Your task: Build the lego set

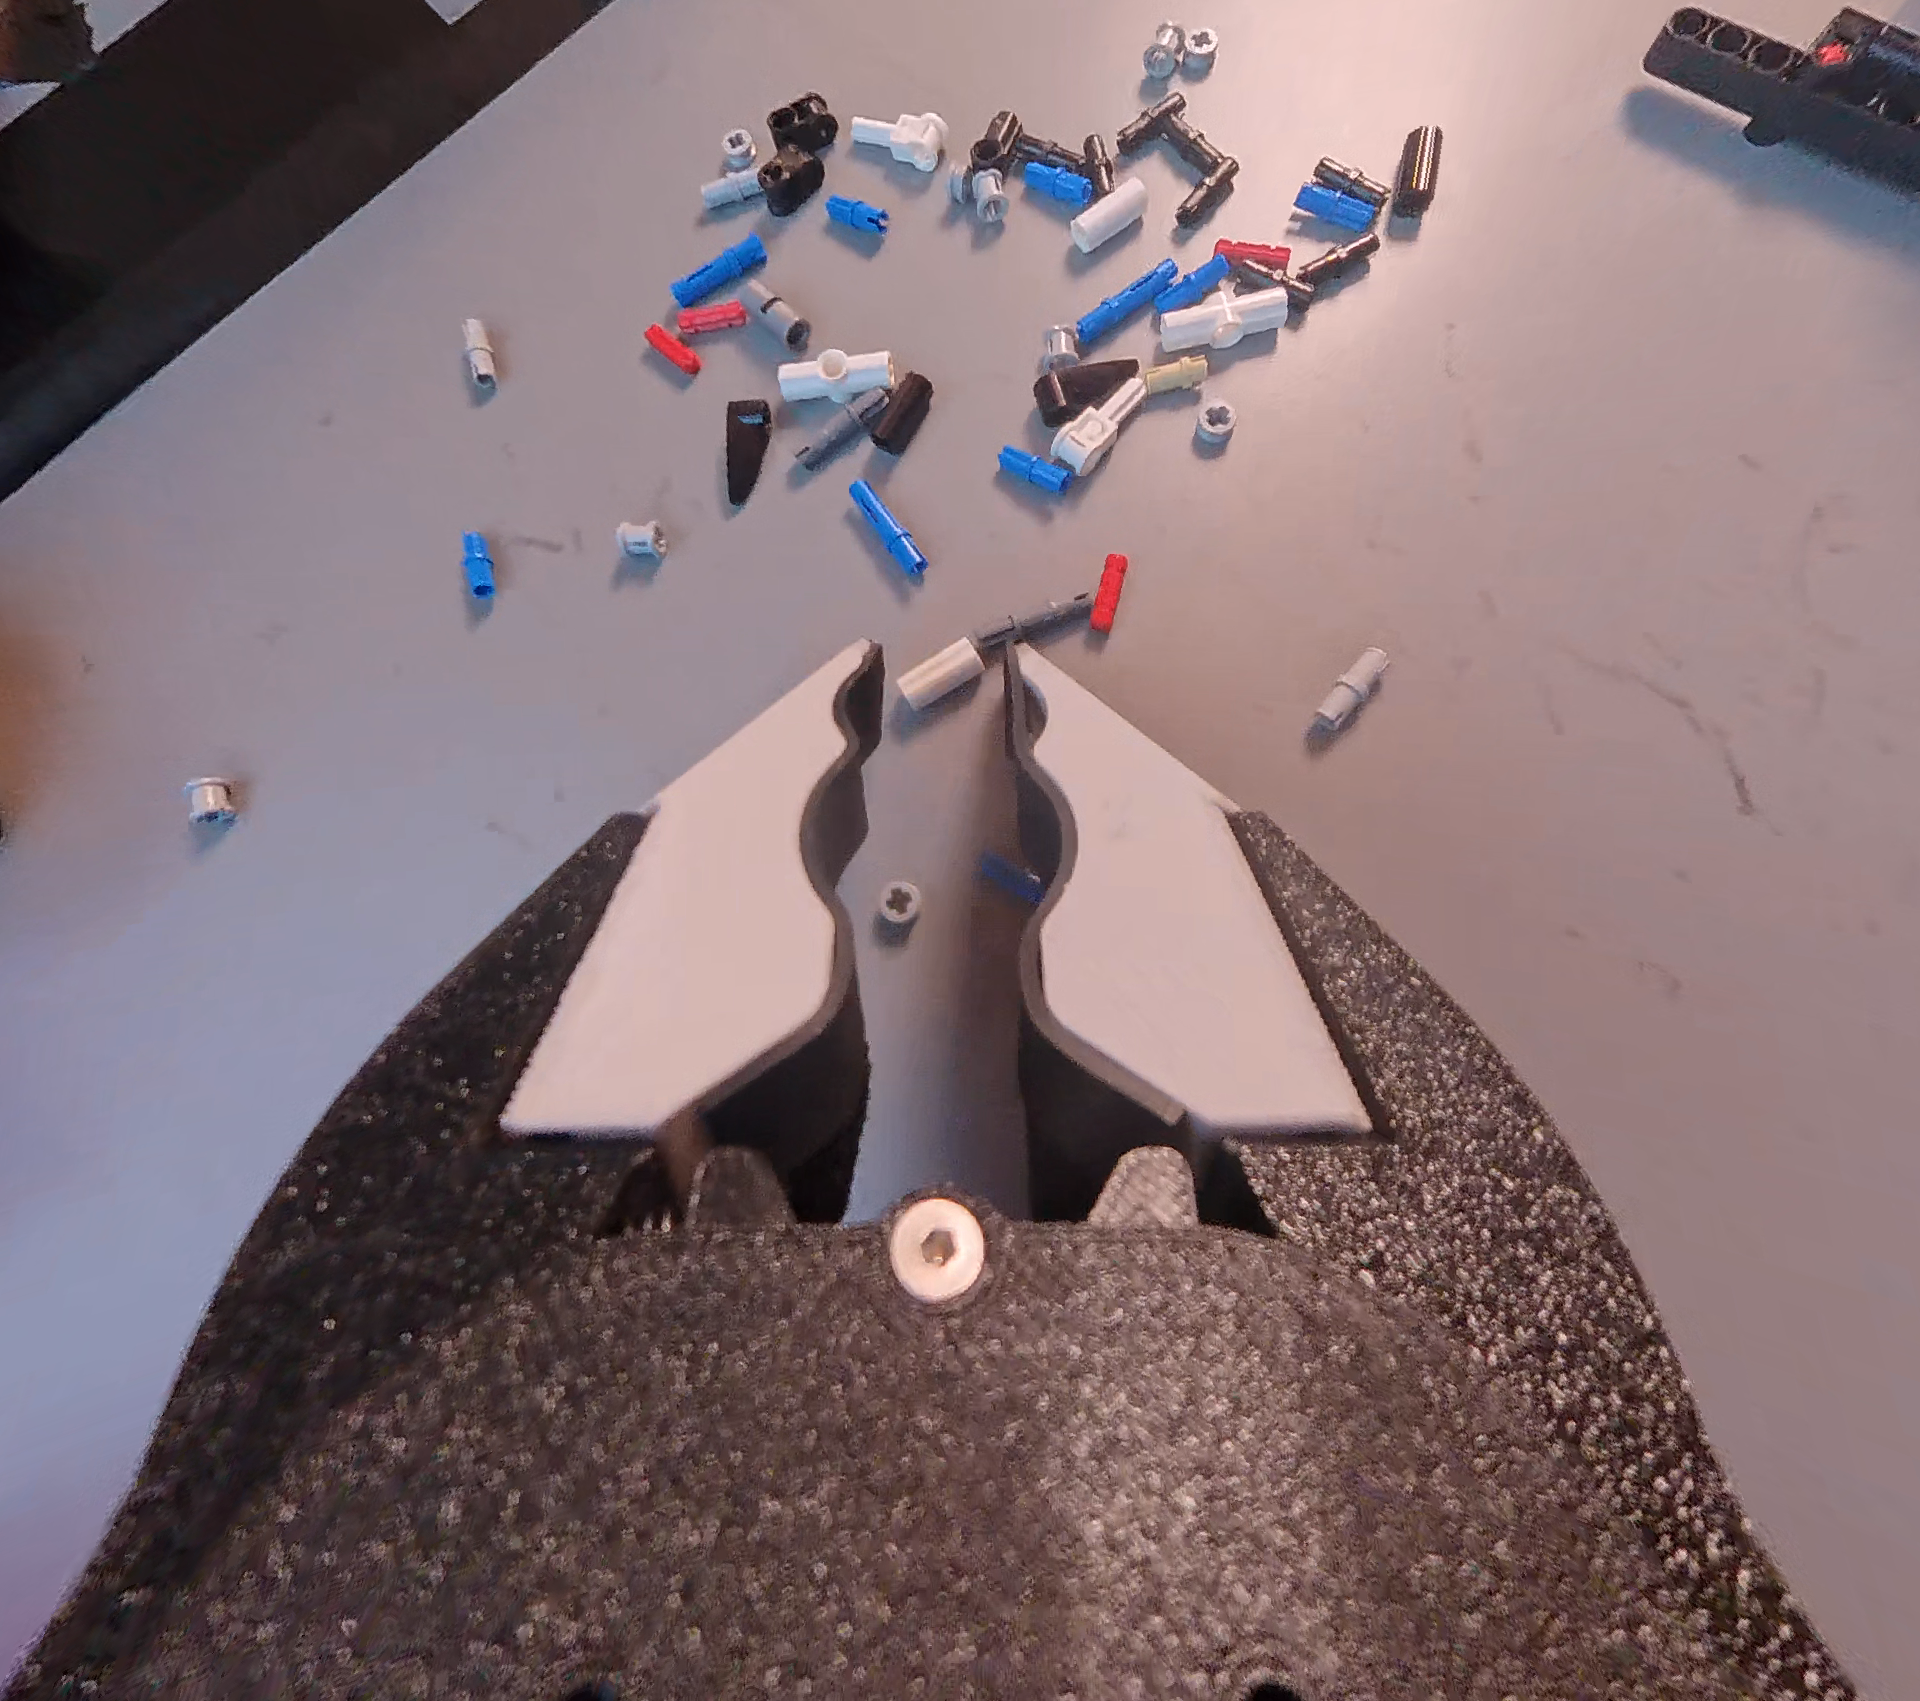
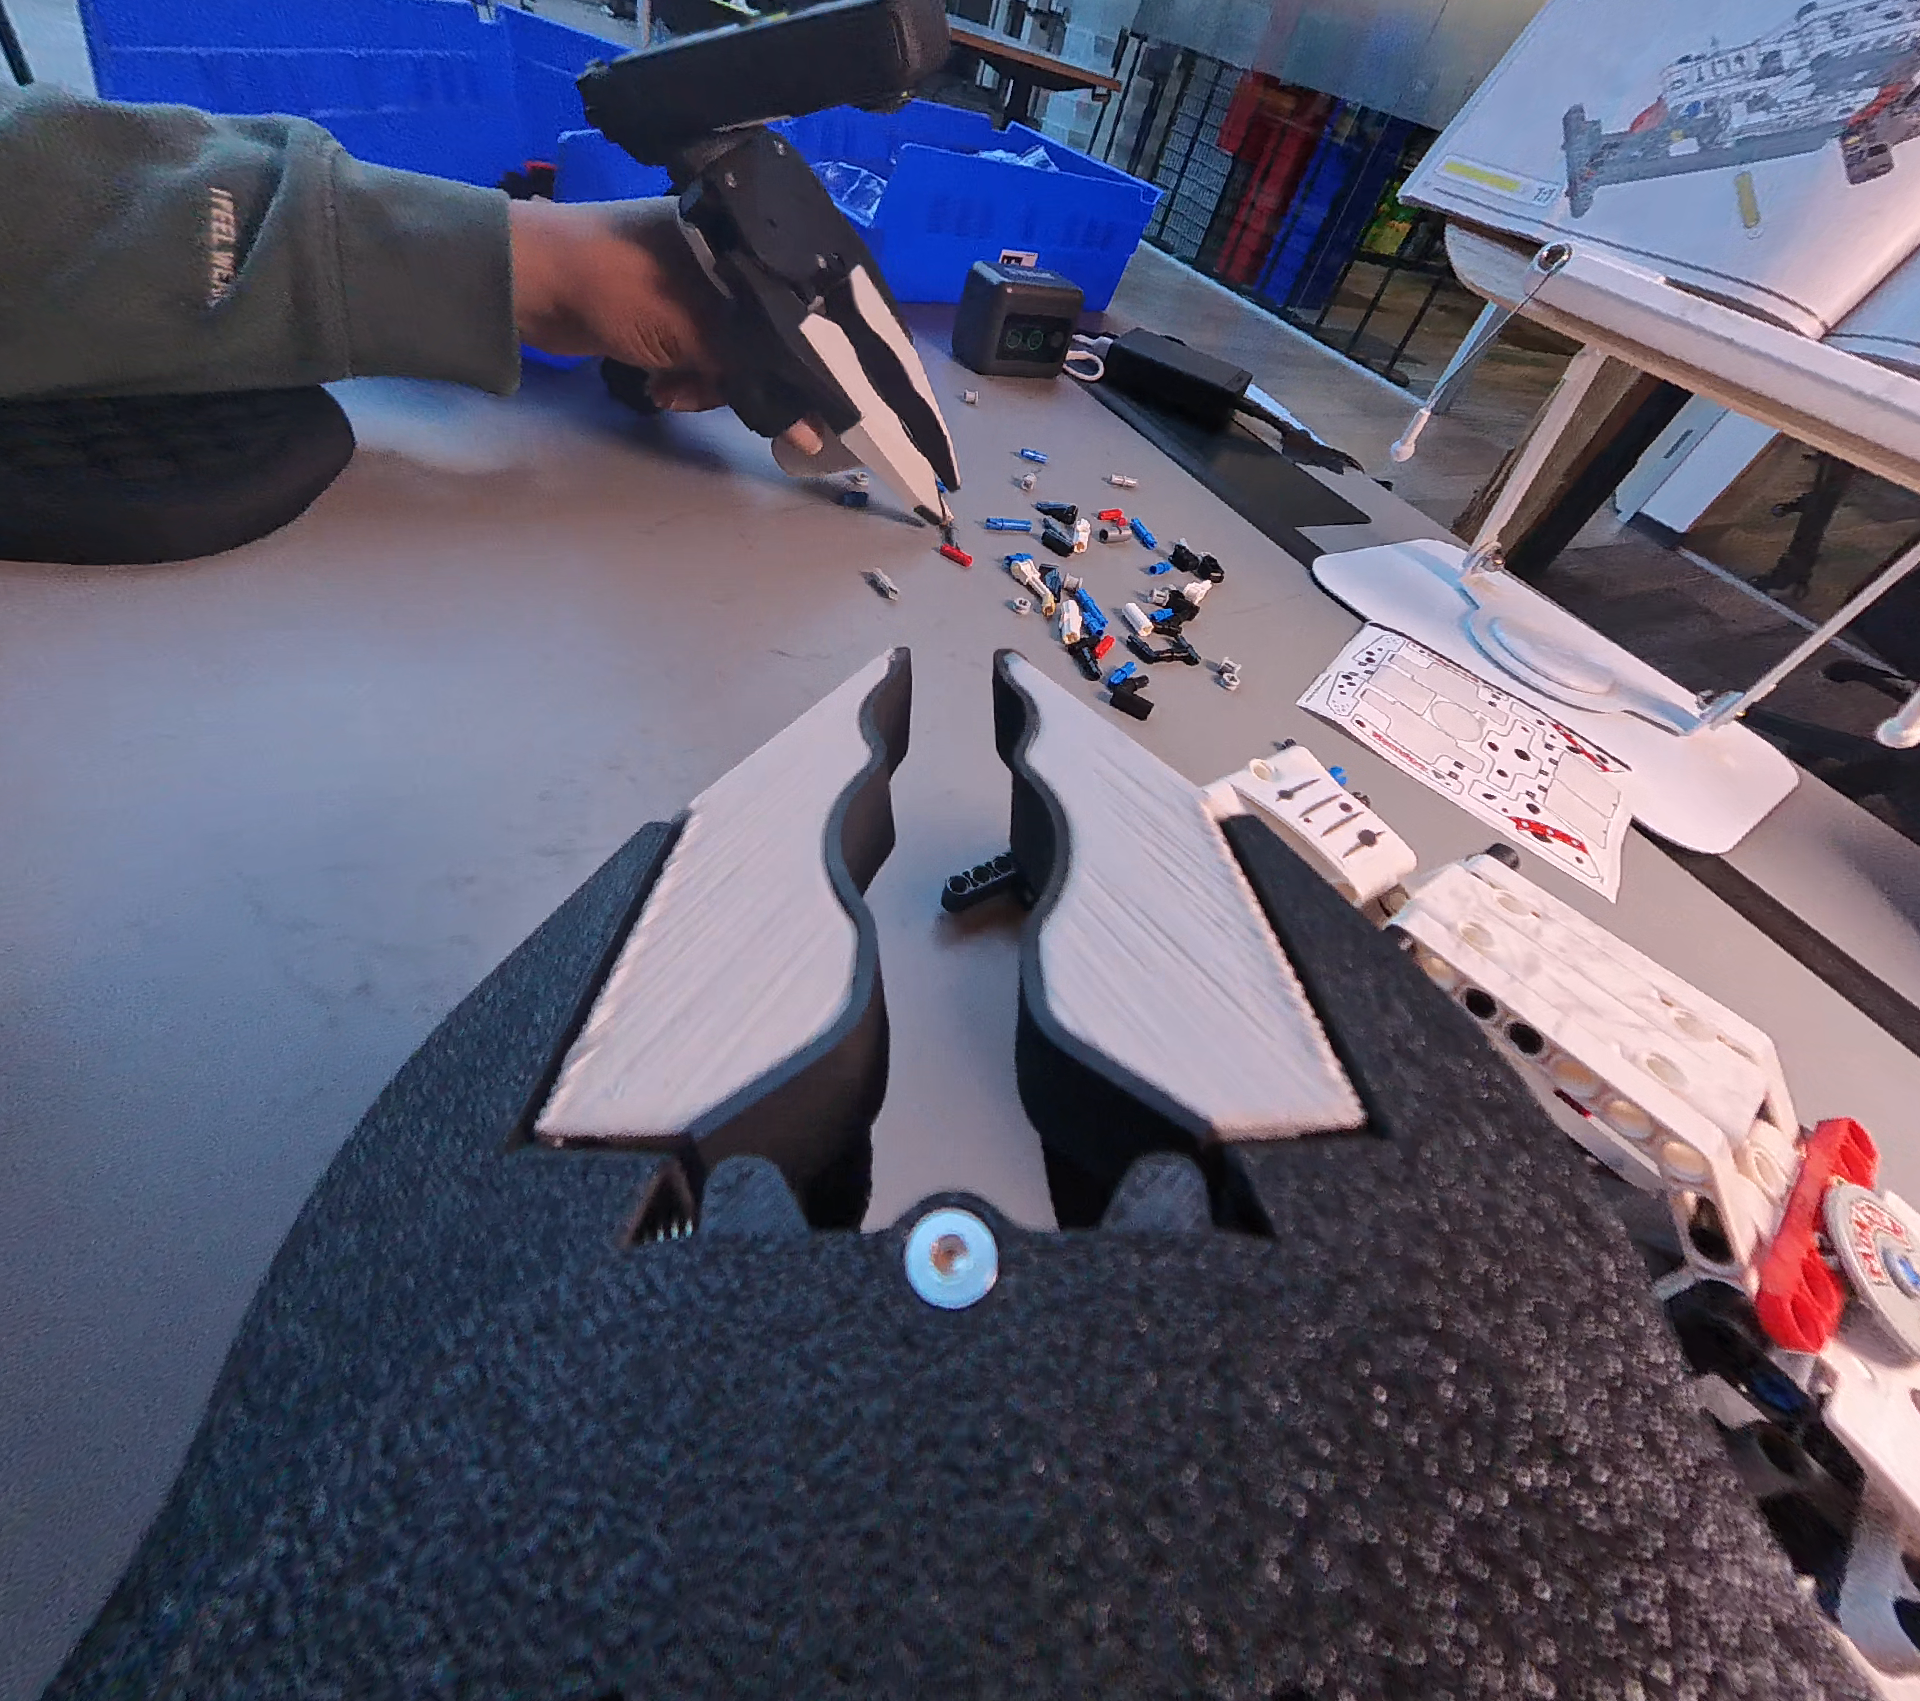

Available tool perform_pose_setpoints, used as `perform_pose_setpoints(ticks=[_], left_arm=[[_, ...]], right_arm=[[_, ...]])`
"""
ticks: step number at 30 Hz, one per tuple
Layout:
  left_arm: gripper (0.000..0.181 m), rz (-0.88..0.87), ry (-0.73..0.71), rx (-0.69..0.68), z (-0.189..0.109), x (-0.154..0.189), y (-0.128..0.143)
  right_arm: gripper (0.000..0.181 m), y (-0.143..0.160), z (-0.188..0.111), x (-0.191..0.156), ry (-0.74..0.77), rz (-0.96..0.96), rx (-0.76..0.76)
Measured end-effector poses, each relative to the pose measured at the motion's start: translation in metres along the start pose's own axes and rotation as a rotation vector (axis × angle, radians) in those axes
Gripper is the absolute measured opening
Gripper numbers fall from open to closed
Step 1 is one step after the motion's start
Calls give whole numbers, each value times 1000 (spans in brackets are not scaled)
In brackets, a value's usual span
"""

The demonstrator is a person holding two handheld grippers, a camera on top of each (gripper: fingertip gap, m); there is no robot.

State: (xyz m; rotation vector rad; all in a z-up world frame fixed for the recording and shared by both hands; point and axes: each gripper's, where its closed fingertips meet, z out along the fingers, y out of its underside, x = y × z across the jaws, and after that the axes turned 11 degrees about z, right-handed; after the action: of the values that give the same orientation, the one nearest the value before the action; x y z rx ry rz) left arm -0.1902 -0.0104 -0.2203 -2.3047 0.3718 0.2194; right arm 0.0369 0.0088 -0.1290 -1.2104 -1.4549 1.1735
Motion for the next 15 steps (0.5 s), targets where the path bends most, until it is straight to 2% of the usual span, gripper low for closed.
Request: perform_pose_setpoints(ticks=[5, 10, 13, 15], left_arm=[[14, -1, 46, -26, 1, 1, 5], [7, -15, 1, -15, 2, -8, 3], [8, -35, -58, -8, 8, -23, 0], [18, -31, -93, 2, 9, -29, -3]], right_arm=[[15, 5, 0, 3, 3, 7, -21], [14, 8, 2, 5, 13, 8, -36], [14, 10, 3, 6, 19, 10, -45], [14, 12, 4, 7, 22, 8, -52]])
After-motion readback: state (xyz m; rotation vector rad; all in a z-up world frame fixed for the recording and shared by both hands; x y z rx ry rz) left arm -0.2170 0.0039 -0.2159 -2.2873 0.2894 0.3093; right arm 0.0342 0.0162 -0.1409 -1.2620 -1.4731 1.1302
